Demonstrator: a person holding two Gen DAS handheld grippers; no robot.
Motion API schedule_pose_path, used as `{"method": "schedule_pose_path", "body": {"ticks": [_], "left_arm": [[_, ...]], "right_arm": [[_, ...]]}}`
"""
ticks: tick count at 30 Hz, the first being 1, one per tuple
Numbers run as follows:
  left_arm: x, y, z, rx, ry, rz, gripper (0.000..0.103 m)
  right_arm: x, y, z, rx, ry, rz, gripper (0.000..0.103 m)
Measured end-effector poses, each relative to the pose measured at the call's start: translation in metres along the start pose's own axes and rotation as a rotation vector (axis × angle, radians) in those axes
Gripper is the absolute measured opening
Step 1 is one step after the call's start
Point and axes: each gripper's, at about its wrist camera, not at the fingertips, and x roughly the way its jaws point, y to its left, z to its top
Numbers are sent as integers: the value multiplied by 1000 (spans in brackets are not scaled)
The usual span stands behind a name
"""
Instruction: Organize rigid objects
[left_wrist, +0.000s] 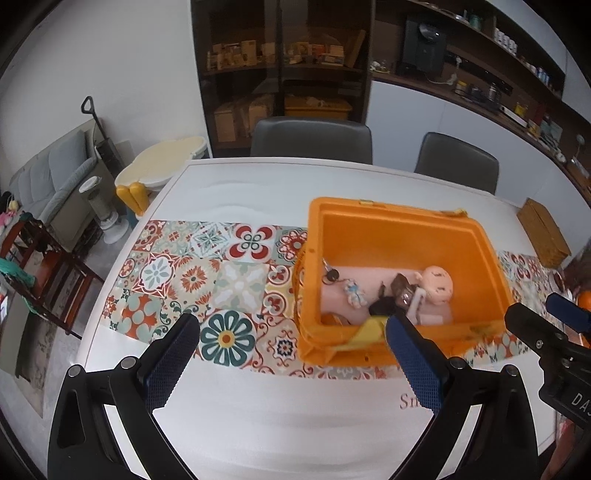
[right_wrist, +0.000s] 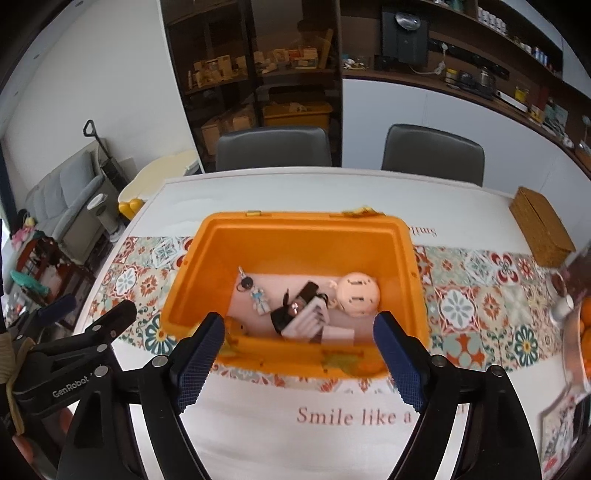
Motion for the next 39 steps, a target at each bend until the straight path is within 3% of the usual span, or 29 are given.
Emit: {"method": "schedule_pose_path", "body": {"ticks": [15,39], "left_arm": [[-36,-17,-33,55,-7,-16,103],[-61,-23,-53,55,-16,-29,103]], "right_arm": [[-27,-19,-49,54,41,-31,84],[-56,-18,-69,27,13,-54,85]]}}
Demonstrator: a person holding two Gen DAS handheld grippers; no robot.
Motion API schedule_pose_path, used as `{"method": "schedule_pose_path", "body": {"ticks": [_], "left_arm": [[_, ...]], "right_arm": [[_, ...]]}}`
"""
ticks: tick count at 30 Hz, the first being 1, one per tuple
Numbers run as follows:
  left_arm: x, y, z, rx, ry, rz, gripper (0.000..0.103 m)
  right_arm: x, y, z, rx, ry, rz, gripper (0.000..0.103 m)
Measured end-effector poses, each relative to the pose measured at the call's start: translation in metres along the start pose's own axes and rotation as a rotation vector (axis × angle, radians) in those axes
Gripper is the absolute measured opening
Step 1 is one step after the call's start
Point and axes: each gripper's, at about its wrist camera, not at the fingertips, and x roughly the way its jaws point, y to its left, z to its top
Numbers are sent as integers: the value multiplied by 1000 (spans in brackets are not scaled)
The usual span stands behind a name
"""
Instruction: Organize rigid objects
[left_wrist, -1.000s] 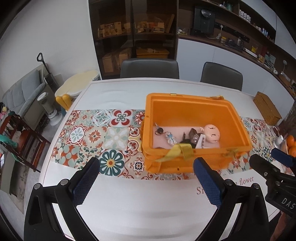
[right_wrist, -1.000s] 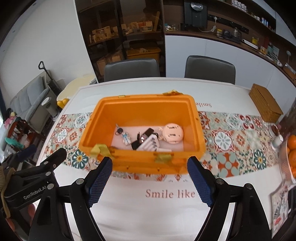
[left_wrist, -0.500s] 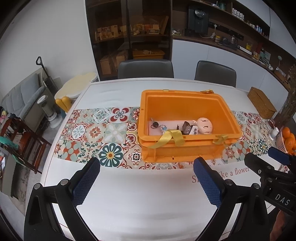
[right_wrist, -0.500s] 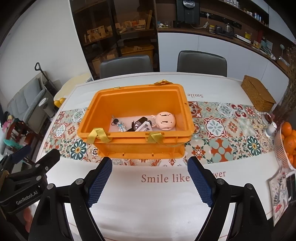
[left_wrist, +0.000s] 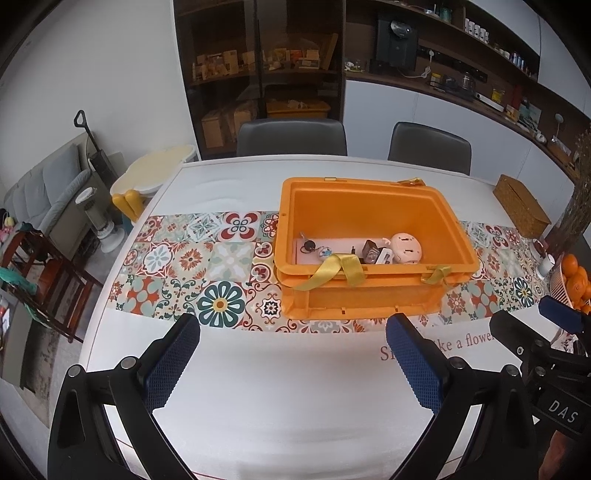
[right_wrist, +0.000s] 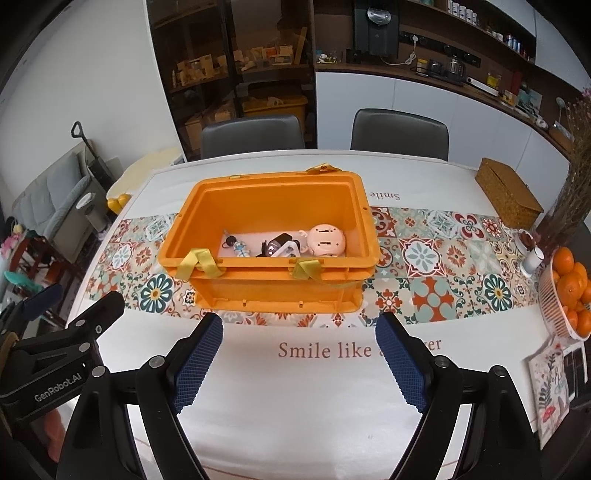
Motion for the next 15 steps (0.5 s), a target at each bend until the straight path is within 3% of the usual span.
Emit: {"method": "schedule_pose_path", "body": {"ticks": [15], "left_arm": [[1,-3,-1,5,12,-19,103]], "right_arm": [[2,-1,-2,6,18,4,85]]}}
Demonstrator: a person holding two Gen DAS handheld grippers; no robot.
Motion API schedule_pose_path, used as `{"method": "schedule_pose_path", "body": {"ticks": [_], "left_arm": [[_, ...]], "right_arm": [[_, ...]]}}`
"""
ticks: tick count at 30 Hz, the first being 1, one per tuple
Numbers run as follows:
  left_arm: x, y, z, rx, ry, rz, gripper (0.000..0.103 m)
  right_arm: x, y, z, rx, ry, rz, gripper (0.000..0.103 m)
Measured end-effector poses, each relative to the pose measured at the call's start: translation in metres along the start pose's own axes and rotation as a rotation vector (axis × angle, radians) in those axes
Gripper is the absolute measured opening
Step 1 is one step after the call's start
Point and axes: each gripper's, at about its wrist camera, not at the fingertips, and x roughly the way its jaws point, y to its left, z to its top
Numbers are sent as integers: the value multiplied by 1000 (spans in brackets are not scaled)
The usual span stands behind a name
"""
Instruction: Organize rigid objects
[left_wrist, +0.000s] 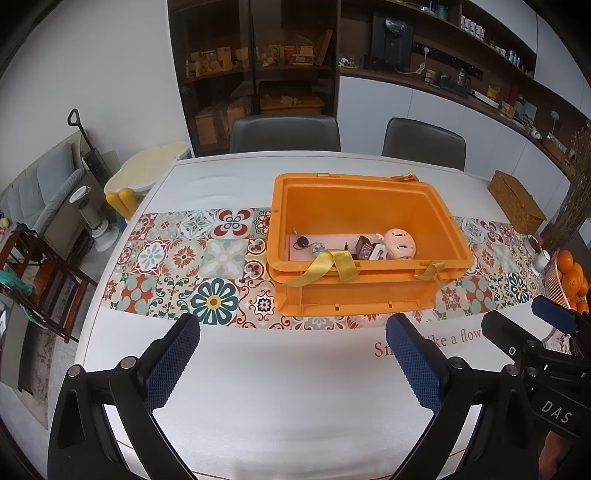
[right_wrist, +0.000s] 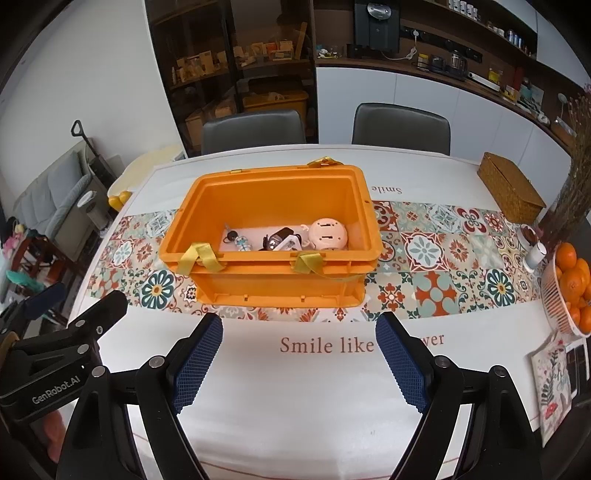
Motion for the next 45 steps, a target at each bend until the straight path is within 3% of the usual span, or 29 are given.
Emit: {"method": "schedule_pose_path", "body": {"ticks": [45], "left_arm": [[10,-3,3,3,17,-2,103]], "right_arm": [[10,0,4,0,6,10,85]]}}
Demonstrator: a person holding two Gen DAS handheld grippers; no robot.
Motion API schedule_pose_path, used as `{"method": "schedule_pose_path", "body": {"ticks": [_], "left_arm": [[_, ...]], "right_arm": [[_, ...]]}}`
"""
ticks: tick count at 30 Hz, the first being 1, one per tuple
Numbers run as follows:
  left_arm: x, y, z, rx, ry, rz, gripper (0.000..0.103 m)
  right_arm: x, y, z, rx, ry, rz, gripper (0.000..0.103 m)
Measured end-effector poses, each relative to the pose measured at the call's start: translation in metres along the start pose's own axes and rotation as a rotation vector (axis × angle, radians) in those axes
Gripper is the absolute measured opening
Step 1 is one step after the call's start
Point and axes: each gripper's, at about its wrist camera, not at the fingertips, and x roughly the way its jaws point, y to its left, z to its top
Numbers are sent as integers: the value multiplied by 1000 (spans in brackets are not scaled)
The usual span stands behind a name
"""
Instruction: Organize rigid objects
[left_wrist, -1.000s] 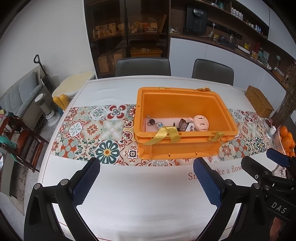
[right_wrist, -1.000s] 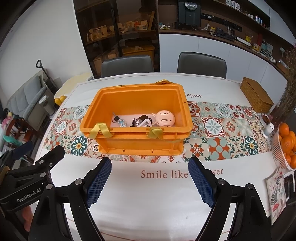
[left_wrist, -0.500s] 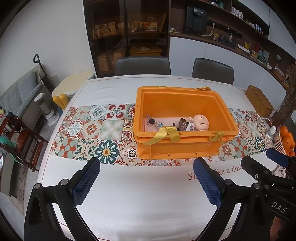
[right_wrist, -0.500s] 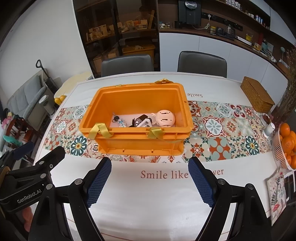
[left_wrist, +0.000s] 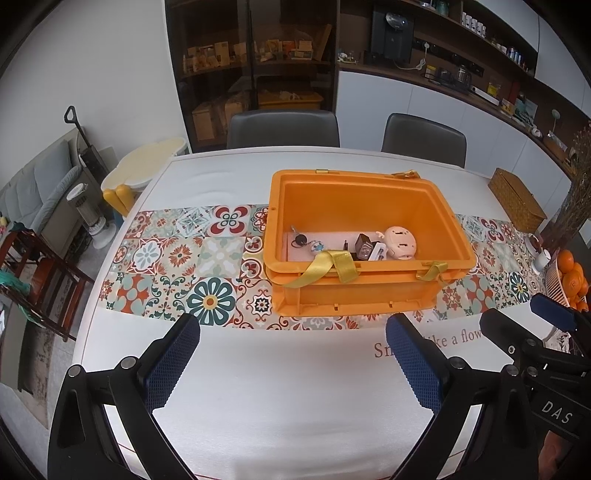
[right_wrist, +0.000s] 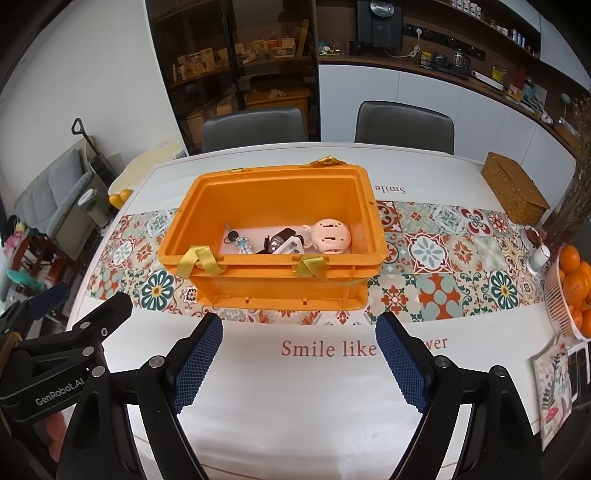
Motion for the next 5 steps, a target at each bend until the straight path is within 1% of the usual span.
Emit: {"method": "schedule_pose_path", "body": {"ticks": [5], "left_arm": [[0,0,0,0,4,-5,103]], "right_arm": [[0,1,0,-1,3,-1,85]]}}
